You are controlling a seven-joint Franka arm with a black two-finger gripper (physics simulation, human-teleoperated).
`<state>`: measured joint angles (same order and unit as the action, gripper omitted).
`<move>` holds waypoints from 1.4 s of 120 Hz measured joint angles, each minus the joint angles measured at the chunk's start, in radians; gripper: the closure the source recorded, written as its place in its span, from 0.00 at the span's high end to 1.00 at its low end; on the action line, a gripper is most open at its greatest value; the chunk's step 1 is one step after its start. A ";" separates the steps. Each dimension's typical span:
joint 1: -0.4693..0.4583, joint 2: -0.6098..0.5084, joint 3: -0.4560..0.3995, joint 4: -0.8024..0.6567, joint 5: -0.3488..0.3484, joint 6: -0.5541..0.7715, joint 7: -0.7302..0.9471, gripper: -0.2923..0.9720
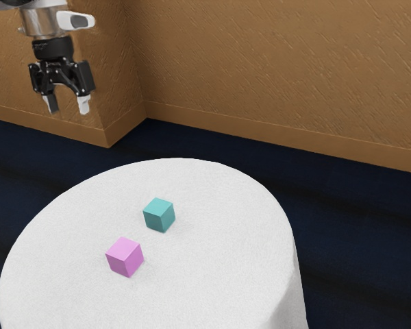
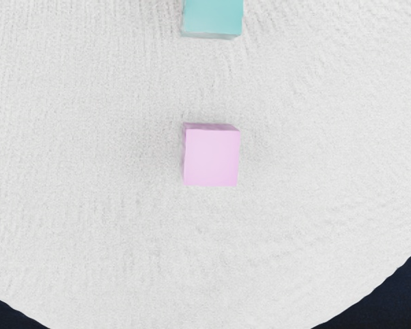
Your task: Pick up the blue block with one arm, and put the blue block on the pink block with one arm
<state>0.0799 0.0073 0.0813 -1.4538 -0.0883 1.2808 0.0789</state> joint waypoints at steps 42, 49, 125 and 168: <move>-0.104 0.159 -0.016 -0.268 0.013 0.430 0.018 0.75; -0.104 0.159 -0.016 -0.327 0.013 0.503 0.020 0.75; -0.129 0.322 -0.020 -0.461 0.012 0.971 0.046 0.75; -0.132 0.369 -0.021 -0.444 0.007 0.993 0.054 0.75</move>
<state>-0.0524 0.3767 0.0600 -1.8976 -0.0808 2.2735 0.1324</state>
